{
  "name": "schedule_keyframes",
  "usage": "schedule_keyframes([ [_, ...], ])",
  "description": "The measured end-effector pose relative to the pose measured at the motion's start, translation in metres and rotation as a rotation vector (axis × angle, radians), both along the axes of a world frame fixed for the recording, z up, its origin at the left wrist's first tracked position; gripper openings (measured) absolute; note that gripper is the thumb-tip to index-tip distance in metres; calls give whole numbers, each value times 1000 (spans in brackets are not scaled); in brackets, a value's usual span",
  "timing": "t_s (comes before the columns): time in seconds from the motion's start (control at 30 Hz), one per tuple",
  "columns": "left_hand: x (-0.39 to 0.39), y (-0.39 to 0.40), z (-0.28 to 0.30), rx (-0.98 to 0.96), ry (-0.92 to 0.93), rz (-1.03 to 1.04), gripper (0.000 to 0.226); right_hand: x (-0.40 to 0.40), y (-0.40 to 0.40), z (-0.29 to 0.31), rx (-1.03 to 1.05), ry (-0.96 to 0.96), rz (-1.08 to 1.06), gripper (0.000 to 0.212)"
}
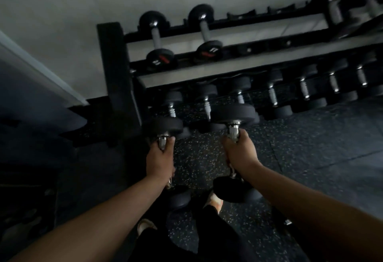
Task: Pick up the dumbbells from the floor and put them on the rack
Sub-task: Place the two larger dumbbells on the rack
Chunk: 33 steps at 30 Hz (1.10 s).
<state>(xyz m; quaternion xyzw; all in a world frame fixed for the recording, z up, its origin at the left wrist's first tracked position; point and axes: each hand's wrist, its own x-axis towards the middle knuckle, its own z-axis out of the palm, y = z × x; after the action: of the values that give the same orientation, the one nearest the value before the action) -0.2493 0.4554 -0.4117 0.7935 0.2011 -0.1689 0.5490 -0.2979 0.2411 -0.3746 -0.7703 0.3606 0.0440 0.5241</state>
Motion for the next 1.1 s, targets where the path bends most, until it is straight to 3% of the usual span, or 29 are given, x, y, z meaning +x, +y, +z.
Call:
schedule_keyframes([
  [0.2, 23, -103, 13, -71, -32, -32, 41, 3, -113, 25, -34, -7, -81, 26],
  [0.43, 77, -201, 14, -139, -38, -89, 43, 22, -201, 30, -25, 8, -189, 14],
  [1.1, 291, -430, 12, -200, -32, -146, 36, 229, -403, 40, -34, -24, -242, 15],
])
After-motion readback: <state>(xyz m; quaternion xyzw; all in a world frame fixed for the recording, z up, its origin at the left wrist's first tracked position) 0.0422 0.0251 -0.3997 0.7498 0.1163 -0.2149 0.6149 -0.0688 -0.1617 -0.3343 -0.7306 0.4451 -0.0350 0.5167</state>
